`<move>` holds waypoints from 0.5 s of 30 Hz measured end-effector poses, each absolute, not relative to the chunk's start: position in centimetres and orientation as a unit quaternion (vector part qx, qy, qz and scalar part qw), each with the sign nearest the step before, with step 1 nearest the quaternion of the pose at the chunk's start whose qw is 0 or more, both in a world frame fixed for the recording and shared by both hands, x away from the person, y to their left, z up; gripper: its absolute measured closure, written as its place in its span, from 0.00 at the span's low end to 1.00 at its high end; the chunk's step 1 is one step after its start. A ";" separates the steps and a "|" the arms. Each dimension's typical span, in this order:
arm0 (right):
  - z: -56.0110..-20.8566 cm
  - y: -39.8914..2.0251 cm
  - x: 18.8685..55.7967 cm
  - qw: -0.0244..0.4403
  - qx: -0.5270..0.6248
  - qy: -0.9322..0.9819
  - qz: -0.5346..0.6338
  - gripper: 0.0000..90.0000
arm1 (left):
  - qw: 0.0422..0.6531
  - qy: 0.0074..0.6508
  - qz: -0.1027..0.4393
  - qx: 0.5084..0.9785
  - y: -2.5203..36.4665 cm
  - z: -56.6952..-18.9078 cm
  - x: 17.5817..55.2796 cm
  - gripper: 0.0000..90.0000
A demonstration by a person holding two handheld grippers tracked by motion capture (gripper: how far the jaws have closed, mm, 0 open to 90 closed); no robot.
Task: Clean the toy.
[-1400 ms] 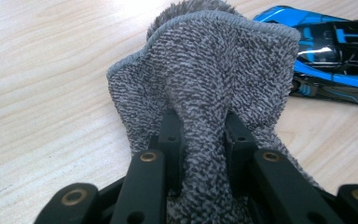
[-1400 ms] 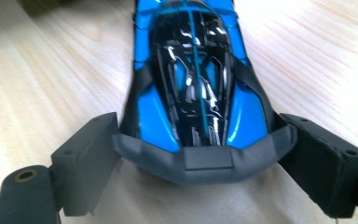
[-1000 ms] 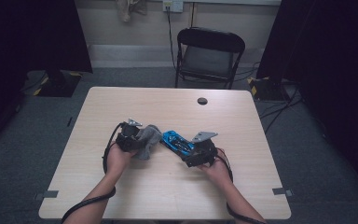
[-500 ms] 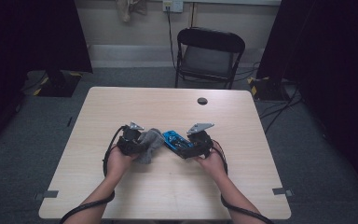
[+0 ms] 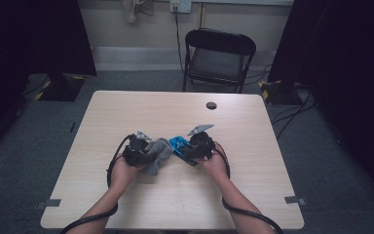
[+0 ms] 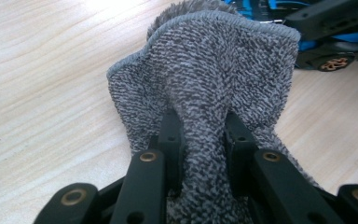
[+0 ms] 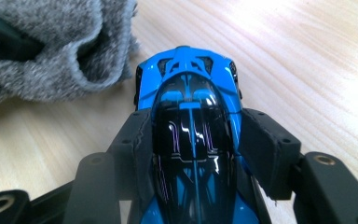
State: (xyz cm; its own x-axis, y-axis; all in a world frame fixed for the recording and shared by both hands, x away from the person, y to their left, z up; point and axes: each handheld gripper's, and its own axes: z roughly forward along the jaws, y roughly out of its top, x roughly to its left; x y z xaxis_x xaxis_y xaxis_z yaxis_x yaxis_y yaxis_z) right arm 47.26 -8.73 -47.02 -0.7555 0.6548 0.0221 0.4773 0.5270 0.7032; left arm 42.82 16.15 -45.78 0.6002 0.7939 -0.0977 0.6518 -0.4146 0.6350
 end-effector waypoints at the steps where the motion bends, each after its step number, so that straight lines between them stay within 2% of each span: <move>1: -47.1 -8.7 47.3 0.119 0.331 0.863 0.361 0.50 | 0.323 0.432 0.109 0.835 16.1 -45.8 42.7 0.82; 3: -47.3 -8.3 47.1 0.131 0.327 0.866 0.355 0.46 | 0.324 0.426 0.107 0.838 16.1 -45.8 42.4 0.82; 11: -47.4 -8.6 47.1 0.126 0.336 0.861 0.360 0.47 | 0.327 0.405 0.102 0.848 15.3 -45.7 41.1 0.82; 15: -47.3 -8.5 47.0 0.127 0.337 0.863 0.355 0.48 | 0.338 0.366 0.092 0.862 13.3 -45.4 39.2 0.82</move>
